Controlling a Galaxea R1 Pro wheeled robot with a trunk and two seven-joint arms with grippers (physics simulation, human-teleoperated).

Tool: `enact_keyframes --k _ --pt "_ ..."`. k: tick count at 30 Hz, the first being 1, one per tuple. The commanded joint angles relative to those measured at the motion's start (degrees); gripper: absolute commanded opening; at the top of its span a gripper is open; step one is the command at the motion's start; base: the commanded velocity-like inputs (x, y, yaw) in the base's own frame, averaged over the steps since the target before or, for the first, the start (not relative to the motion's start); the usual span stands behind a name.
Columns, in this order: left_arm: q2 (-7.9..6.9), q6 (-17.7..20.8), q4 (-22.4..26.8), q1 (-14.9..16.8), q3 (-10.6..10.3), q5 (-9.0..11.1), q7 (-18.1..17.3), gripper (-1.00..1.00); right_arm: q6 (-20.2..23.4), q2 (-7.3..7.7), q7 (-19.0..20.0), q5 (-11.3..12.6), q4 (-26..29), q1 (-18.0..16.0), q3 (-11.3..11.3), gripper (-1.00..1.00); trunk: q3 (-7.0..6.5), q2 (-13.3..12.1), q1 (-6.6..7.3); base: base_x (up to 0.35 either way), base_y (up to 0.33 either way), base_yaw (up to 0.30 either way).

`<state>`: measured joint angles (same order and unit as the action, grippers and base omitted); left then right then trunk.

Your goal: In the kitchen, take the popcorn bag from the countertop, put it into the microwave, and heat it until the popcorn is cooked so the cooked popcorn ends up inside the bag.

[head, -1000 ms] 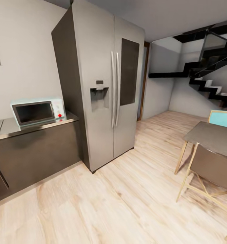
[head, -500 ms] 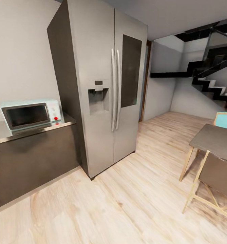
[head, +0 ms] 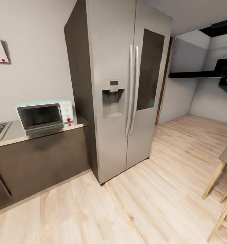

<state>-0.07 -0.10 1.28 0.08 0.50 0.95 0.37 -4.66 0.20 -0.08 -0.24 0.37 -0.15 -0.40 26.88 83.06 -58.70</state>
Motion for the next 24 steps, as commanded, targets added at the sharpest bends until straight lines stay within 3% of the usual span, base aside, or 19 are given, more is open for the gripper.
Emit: enact_keyframes --k 1,10,24 --pt "0.04 0.0 0.04 0.01 0.03 0.38 0.05 1.0 -0.17 -0.01 -0.01 -0.02 -0.02 -0.02 -0.03 1.0 0.05 0.02 -0.03 0.321 0.0 0.268" --pt "-0.01 -0.45 0.04 0.01 0.03 0.72 0.06 1.0 -0.17 -0.01 -0.02 -0.02 -0.02 -0.02 -0.03 1.0 0.05 0.02 -0.03 0.263 0.0 0.268" --pt "-0.01 -0.52 0.04 0.01 0.08 0.72 0.06 1.0 -0.03 -0.02 -0.07 -0.08 -0.02 -0.01 -0.08 1.0 0.05 0.02 -0.03 0.012 0.0 0.268"
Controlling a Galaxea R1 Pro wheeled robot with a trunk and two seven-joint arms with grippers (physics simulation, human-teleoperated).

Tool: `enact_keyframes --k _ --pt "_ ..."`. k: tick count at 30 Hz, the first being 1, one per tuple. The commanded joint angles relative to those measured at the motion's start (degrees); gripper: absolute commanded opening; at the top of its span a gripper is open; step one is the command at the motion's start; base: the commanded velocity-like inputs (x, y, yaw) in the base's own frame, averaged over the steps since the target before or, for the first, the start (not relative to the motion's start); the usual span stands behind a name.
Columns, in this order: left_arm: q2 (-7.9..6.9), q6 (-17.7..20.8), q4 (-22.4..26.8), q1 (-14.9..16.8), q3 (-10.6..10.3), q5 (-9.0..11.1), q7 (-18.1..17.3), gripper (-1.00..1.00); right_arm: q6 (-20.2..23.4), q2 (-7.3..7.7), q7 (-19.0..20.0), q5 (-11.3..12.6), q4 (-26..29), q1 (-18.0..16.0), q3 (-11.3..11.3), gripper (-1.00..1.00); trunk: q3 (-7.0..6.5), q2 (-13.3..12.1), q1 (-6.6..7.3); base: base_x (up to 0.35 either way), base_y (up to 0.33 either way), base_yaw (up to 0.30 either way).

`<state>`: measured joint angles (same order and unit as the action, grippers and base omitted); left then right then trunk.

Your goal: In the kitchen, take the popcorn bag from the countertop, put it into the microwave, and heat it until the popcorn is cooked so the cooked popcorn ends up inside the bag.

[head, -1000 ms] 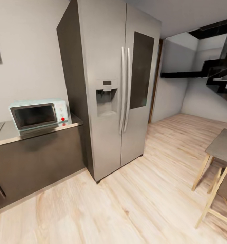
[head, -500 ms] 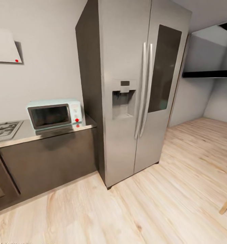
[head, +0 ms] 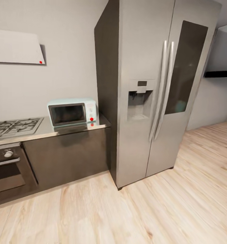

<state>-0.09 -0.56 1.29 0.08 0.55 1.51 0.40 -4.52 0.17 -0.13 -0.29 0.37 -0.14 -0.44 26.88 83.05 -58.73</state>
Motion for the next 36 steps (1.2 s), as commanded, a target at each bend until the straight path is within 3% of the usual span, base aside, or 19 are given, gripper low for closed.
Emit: enact_keyframes --k 1,36 --pt "0.0 -0.06 0.03 0.01 0.03 0.16 0.04 1.0 -0.16 0.01 -0.02 -0.03 -0.02 -0.02 -0.04 1.0 0.05 0.03 0.0 0.0 0.0 0.268" --pt "0.18 -0.06 0.12 0.01 0.07 0.15 0.04 1.0 -0.23 0.01 -0.04 -0.03 -0.02 0.0 -0.09 1.0 0.05 0.03 0.0 0.0 0.0 0.268"
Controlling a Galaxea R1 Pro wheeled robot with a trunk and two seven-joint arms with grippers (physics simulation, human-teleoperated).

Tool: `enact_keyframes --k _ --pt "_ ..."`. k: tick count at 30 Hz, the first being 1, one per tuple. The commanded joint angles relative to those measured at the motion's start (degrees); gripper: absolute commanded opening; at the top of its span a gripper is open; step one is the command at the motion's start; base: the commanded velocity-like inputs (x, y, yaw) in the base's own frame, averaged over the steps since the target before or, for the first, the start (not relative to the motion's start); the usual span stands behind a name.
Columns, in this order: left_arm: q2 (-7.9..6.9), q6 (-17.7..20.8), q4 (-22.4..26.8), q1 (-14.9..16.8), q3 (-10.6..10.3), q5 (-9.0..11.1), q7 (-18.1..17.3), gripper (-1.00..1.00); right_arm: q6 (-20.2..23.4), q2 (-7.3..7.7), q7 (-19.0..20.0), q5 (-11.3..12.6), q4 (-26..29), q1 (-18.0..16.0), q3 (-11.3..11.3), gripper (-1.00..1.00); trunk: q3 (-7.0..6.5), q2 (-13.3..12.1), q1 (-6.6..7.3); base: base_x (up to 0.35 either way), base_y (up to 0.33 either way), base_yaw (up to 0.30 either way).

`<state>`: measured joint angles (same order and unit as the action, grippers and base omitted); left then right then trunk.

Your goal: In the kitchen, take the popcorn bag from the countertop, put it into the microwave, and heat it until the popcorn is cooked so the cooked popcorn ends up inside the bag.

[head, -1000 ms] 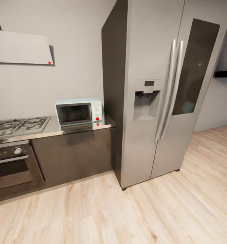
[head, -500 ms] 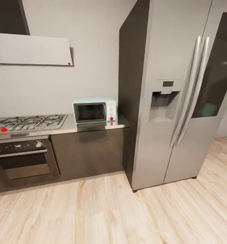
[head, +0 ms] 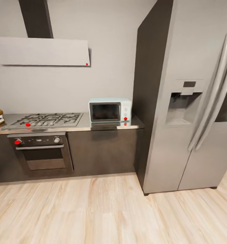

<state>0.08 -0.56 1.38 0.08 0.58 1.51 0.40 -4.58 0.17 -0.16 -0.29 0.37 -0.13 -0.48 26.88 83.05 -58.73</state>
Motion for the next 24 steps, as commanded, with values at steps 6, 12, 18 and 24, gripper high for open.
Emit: enact_keyframes --k 6,12,18,24 --pt "-0.01 0.43 0.0 0.01 -0.05 0.16 -0.02 1.0 -0.24 0.09 -0.03 0.02 -0.02 0.0 -0.01 1.0 0.05 0.03 0.0 0.16 0.0 0.156" --pt "-0.14 0.64 0.03 0.01 -0.05 0.16 -0.04 1.0 -0.2 0.09 -0.02 0.03 -0.01 -0.04 0.04 1.0 0.05 0.03 0.0 0.308 0.0 0.007" --pt "-0.17 0.64 0.03 0.01 -0.08 0.16 -0.05 1.0 0.0 0.09 0.07 0.03 -0.02 -0.02 0.03 1.0 0.05 0.03 0.0 0.315 0.0 0.0" --pt "-0.17 0.64 0.02 0.01 -0.09 0.16 -0.04 1.0 0.0 0.09 0.07 0.03 -0.01 -0.04 0.0 1.0 0.05 0.03 0.0 0.315 0.0 0.0"
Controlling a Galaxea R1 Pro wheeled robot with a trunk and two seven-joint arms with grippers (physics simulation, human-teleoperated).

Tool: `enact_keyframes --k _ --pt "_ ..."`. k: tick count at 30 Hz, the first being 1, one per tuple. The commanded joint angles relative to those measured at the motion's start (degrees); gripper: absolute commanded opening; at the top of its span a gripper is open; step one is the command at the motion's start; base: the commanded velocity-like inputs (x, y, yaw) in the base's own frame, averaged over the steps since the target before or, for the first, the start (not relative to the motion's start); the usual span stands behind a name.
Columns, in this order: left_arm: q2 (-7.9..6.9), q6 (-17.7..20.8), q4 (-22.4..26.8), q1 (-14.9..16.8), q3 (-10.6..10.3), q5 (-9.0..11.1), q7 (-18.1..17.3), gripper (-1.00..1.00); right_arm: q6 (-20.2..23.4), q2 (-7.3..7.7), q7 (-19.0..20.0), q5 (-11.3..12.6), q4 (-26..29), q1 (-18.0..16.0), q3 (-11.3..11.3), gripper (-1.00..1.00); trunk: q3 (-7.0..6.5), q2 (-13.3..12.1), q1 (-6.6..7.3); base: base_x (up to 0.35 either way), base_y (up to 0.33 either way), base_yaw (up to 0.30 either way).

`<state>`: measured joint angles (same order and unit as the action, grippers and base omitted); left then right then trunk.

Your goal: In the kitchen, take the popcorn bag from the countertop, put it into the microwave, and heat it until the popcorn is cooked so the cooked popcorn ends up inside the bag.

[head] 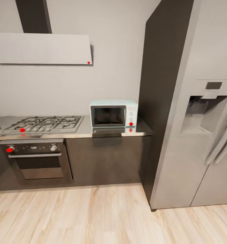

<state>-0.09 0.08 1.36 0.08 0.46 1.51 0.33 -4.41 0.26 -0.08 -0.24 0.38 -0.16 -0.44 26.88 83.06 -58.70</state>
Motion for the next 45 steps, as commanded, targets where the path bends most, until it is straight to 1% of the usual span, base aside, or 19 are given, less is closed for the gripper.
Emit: enact_keyframes --k 1,20,37,45 --pt "0.0 0.01 0.04 0.01 0.01 0.16 0.03 1.0 -0.16 0.0 -0.01 -0.02 -0.02 -0.02 -0.02 1.0 0.05 0.02 -0.03 0.315 0.0 0.0" --pt "0.0 0.1 0.05 0.01 -0.01 0.24 0.02 1.0 -0.28 -0.17 -0.05 -0.02 -0.01 -0.02 -0.06 1.0 0.05 0.02 -0.03 0.315 -0.094 0.001" --pt "0.06 -0.05 0.05 0.01 0.07 0.17 0.02 1.0 -0.23 0.0 -0.09 -0.02 -0.03 -0.02 -0.05 1.0 0.05 0.02 -0.03 0.312 -0.114 0.243" --pt "0.0 -0.35 0.05 0.01 0.07 0.16 0.02 1.0 -0.41 -0.12 -0.1 0.3 -0.03 0.01 0.21 1.0 0.05 0.02 -0.03 0.285 -0.092 0.032"
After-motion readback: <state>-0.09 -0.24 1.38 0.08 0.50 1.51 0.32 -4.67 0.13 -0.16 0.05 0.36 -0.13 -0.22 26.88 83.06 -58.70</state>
